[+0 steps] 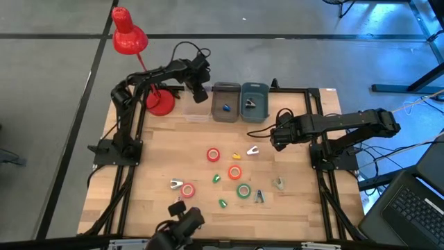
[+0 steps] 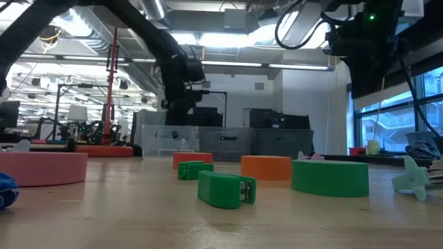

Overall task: Pick and place Stapler, Stapler remover, tape
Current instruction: Put the purple tape into the transparent bin, then put the purple staple remover into the blue bin

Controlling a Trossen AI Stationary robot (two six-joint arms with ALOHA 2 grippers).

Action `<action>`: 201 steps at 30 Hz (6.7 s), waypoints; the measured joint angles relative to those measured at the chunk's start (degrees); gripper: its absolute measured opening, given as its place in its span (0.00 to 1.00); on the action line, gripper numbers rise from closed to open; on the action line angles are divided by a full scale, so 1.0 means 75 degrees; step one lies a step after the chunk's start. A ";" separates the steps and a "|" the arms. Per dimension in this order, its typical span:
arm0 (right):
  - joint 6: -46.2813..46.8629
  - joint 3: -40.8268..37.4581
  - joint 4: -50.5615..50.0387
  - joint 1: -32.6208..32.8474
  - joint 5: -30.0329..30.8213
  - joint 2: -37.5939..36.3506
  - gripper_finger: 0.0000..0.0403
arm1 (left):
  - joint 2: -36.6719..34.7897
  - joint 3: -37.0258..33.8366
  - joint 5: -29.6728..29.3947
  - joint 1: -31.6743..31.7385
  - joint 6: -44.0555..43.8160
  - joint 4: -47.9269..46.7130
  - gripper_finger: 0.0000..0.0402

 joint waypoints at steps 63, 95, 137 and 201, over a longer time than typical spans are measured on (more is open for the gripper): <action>-0.3913 0.0000 0.3329 0.0141 -0.4622 0.0003 0.64 | -0.7044 -0.4883 0.0554 -0.5144 -0.5757 0.2188 0.45; -0.7782 0.0000 0.4746 -0.0456 -0.3455 0.3229 0.64 | -0.7258 -0.5088 -0.1657 -0.5523 -0.5552 0.2858 0.45; -0.7325 -0.0589 0.5414 -0.0667 -0.3937 0.3756 0.37 | -0.7252 -0.5087 -0.1690 -0.5523 -0.5356 0.2534 0.45; -1.0545 0.5065 0.1771 -0.6924 -0.5035 0.6217 0.08 | -0.7252 -0.5088 -0.2901 -0.5514 -0.5084 0.3224 0.45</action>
